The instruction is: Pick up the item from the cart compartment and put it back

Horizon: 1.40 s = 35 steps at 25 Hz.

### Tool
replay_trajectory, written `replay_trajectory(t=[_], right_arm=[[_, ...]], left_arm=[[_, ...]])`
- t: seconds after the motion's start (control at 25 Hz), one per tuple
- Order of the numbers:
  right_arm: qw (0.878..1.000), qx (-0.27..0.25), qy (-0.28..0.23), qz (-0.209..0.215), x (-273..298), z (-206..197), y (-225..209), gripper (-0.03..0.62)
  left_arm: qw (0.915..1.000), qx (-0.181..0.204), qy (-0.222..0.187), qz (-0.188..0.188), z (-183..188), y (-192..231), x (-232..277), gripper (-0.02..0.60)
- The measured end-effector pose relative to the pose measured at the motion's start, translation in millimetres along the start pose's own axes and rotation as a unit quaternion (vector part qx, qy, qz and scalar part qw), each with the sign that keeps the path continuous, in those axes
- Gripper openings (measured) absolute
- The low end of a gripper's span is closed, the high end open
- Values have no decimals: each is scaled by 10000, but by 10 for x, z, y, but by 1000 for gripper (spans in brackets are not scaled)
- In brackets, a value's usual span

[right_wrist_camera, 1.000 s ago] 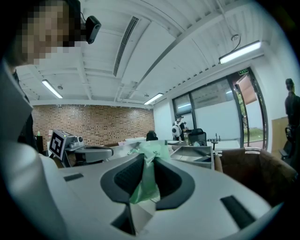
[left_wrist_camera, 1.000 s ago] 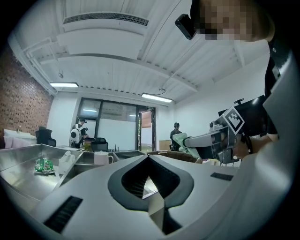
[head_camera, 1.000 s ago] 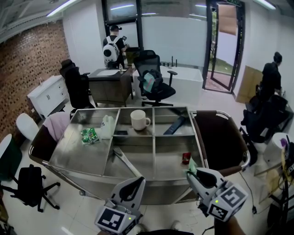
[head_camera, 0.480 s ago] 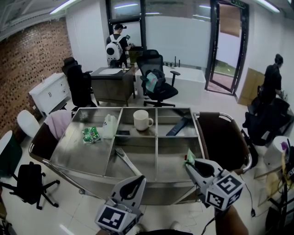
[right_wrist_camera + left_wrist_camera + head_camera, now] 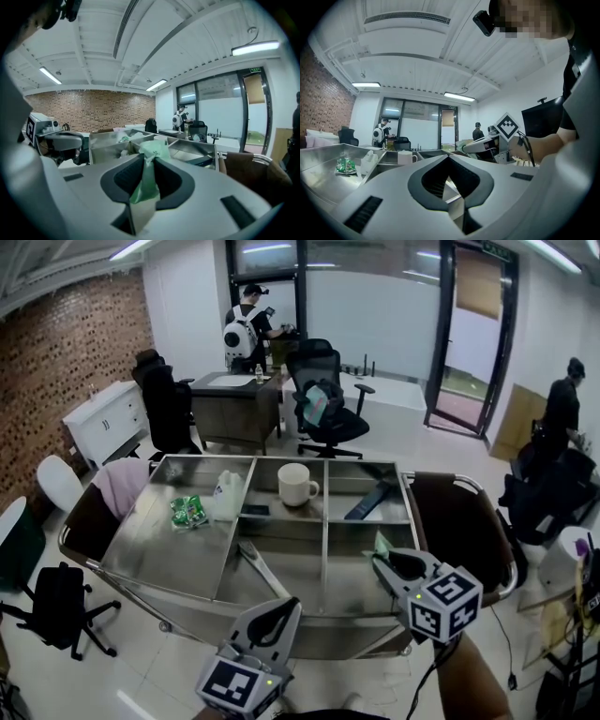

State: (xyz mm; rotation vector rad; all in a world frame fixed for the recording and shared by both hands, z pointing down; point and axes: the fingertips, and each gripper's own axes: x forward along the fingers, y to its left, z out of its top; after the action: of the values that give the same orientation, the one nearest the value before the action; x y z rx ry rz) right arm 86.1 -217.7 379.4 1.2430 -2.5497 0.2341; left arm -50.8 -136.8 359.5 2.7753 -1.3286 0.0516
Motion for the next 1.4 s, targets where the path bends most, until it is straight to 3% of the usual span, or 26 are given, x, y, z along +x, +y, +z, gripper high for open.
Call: replay_trajectory(t=[0.56,0.88,1.0,1.4], right_arm=[[9916,-99,1241,358,806,-405,-193,89],[9912,-72,1259,392,875,-423,-198,98],[9908,-113,1294,391,866,-421,-190,152],[9882,-243,1430,489,814,-453,-121,233]], left_arm=[[9999,-46,6,98,-18,85,23,0],[9998,-57,38,167,-31,139,20,0],[9999,-53,52,157,-37,118,32,0],[9999,-44,56,111,-48,101,41,0]])
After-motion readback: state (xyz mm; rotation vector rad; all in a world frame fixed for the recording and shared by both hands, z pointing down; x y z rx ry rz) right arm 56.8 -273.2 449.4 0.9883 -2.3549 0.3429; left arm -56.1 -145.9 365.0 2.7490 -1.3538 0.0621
